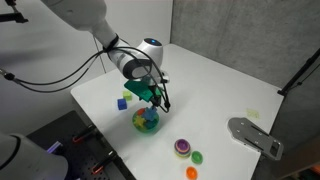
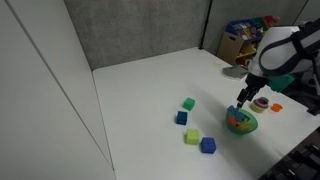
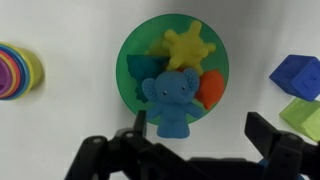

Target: Remove the blue toy from the green bowl and put it on the table.

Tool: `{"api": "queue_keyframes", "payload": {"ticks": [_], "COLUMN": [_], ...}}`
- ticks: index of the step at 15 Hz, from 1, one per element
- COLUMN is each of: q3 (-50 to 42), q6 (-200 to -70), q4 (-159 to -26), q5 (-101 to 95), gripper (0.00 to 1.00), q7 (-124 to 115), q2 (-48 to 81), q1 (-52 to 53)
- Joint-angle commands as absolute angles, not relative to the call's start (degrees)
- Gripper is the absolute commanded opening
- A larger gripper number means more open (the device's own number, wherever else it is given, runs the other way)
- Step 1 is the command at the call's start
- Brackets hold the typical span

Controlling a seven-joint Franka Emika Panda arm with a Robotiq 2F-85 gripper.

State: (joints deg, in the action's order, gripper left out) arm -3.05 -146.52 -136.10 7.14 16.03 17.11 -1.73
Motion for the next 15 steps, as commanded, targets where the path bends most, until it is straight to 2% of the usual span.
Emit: {"api": "queue_keyframes", "payload": {"ticks": [1, 10, 11, 12, 15], "q3": [-1.8, -1.8, -2.0, -2.1, -2.2], "q6": [-148.8, -152.4, -152.3, -152.1, -151.6], "q4": [-133.1, -129.3, -128.9, -128.6, -128.2], "q5": [6.2, 5.1, 4.8, 4.7, 4.5], "gripper": [1.0, 1.0, 0.75, 0.75, 0.5], "q7": [12.7, 7.8, 7.0, 6.7, 5.5], "q2": [22.5, 31.5, 32.1, 32.5, 31.9], "q1": [-2.8, -2.4, -2.2, -2.2, -2.3]}}
